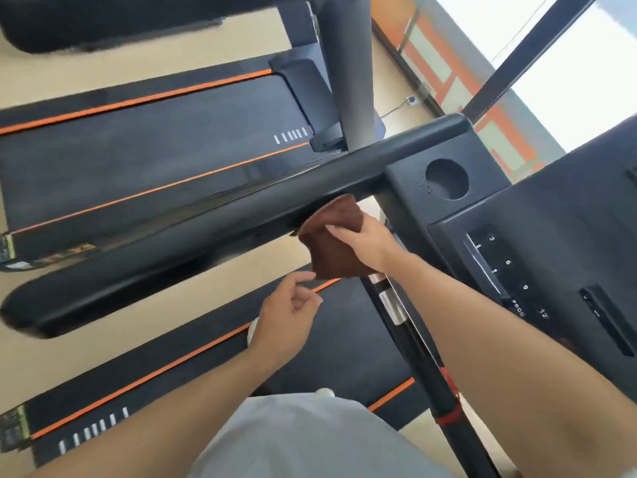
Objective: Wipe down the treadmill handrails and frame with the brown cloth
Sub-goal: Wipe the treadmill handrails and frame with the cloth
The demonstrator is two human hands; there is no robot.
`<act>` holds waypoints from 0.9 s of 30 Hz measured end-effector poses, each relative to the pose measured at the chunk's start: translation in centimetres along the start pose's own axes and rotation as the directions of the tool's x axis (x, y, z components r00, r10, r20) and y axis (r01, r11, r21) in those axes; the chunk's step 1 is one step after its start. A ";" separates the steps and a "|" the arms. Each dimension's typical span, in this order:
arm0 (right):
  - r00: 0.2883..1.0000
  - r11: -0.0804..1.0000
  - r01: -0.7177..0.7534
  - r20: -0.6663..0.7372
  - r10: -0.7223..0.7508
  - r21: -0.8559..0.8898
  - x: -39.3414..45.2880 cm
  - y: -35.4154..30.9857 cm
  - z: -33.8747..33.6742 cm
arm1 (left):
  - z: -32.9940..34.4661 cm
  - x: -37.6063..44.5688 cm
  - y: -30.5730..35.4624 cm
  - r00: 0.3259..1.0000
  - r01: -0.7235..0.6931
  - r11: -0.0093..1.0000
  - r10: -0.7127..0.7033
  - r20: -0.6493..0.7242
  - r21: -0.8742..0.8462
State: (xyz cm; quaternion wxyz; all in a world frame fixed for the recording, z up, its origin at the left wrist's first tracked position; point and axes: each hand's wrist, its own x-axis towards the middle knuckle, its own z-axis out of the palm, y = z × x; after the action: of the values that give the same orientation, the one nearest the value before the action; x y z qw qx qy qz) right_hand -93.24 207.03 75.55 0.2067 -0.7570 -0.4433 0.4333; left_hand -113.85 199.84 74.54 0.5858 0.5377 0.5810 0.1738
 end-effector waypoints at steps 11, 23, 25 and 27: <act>0.852 0.802 -0.452 0.456 0.258 0.390 -2.3 1.7 -2.1 | -2.4 -0.4 0.1 0.994 -0.078 0.989 0.067 0.091 0.127; 0.924 0.954 -0.294 0.274 0.265 0.067 -15.6 11.3 -2.9 | 8.6 -8.7 -1.9 0.960 -0.181 0.973 0.144 0.239 0.142; 0.959 0.975 -0.221 0.174 0.222 -0.023 -16.5 11.6 -2.6 | 9.9 -10.0 -2.4 0.956 -0.182 0.973 0.140 0.258 0.144; 0.981 0.977 -0.172 0.070 0.182 -0.126 -17.8 11.9 -2.1 | 10.9 -10.9 -3.0 0.956 -0.159 0.982 0.126 0.266 0.105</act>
State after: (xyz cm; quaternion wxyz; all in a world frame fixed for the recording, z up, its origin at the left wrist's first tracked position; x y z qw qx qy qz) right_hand -89.75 185.85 76.83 0.1035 -0.7862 -0.4071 0.4532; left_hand -108.58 185.07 74.70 0.6074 0.6319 0.4693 0.1074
